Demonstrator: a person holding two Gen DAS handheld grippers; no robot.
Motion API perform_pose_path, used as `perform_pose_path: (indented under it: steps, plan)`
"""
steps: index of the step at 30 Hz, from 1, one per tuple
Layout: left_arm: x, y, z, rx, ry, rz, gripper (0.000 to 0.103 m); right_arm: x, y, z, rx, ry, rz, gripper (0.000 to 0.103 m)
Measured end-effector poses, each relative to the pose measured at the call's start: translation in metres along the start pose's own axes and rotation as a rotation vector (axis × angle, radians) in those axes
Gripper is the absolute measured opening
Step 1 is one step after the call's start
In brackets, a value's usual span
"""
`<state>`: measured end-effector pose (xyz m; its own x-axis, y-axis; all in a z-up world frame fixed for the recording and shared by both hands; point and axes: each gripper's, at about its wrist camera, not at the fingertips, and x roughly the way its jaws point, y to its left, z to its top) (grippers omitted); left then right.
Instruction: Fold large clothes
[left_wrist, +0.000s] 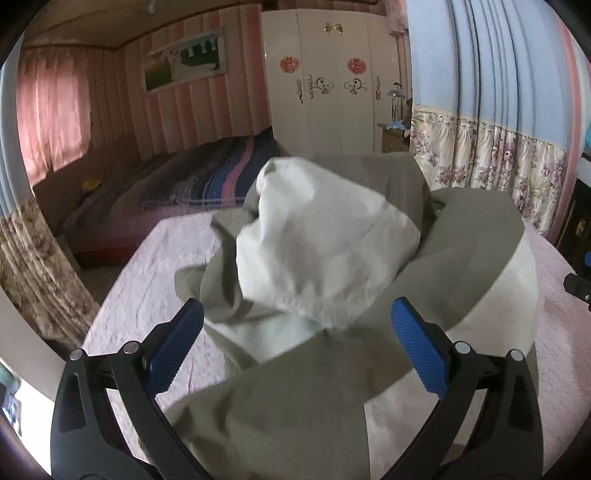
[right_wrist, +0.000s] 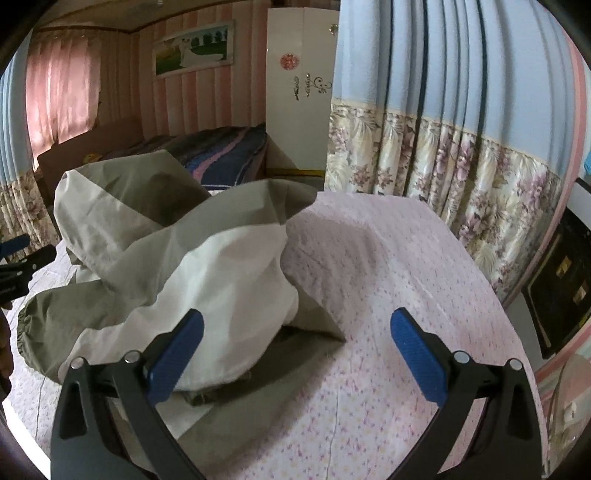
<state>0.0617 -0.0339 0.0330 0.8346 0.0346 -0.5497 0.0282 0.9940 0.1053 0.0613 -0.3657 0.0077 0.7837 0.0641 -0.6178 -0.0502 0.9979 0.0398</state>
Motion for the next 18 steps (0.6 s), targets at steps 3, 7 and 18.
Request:
perform_pose_path:
  steps: [3,7,18]
  plan:
    - [0.008,-0.003,0.01,0.023,-0.006,0.022,0.1,0.005,0.002,0.008,0.004,-0.003,0.023,0.101]
    - [0.02,-0.002,0.026,0.025,-0.008,0.02,0.1,0.011,0.004,0.02,0.01,-0.015,0.053,0.101]
    - [0.057,0.002,0.06,0.06,-0.006,0.049,0.1,0.051,0.015,0.056,-0.033,-0.013,0.065,0.101]
